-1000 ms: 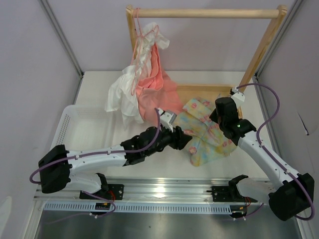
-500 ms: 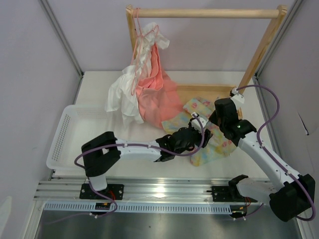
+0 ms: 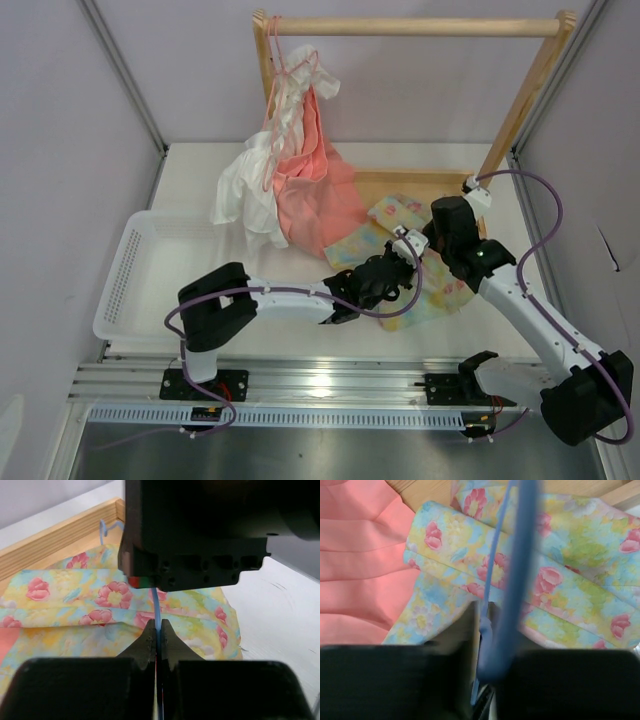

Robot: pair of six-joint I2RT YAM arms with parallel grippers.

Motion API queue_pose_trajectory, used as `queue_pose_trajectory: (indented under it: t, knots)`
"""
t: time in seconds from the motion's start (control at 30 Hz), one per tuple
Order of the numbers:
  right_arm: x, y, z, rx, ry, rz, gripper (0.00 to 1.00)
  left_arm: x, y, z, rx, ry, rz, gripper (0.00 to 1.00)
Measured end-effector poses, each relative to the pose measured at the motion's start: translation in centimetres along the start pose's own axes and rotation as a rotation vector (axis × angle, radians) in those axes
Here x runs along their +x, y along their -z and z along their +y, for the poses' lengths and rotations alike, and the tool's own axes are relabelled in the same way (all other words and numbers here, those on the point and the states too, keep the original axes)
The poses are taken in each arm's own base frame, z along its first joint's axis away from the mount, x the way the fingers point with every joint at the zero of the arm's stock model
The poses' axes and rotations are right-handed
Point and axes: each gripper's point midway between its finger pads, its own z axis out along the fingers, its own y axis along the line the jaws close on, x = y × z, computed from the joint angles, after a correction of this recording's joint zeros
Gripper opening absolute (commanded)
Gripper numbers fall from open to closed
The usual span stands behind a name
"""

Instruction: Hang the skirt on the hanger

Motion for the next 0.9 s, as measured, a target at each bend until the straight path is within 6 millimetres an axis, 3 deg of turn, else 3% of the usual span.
queue_pose_trajectory:
  t: [0.07,0.13,0.23,0.37,0.47,0.57,0.7,0.83,0.9]
  knots:
    - [-0.1,0.3,0.0,0.001,0.015,0.008,0.65,-0.1,0.0,0.3,-0.012,-0.011,-0.003,0.0]
    - [-0.7,0.8,0.1,-0.01,0.029,0.005,0.77,0.0,0.2,0.9,-0.021,-0.018,0.0,0.0]
    - [-2.9,2.2,0.4,-0.055,0.018,-0.023,0.85,0.1,1.3,2.2,-0.013,0.0,0.011,0.0]
    - [-6.5,4.8,0.1,-0.126,-0.032,-0.095,0.84,-0.3,3.5,4.6,0.015,0.029,0.011,0.0]
    - [-7.8,6.3,-0.1,-0.173,-0.053,-0.125,0.8,-0.7,5.8,5.0,0.076,0.065,-0.004,0.0]
    - [-8.6,5.7,-2.0,-0.156,-0.074,-0.148,0.7,-0.7,7.9,7.1,0.077,0.103,-0.017,0.0]
    - [-6.0,2.5,-4.5,-0.129,-0.085,-0.076,0.66,-2.4,9.2,8.7,0.126,0.153,-0.068,0.0]
    - [-2.0,-0.6,-5.6,-0.123,-0.064,0.057,0.67,-5.0,10.9,8.1,0.217,0.179,-0.123,0.0]
    - [-0.9,-1.3,-5.7,-0.128,-0.054,0.092,0.67,-6.5,11.6,7.9,0.253,0.184,-0.156,0.0]
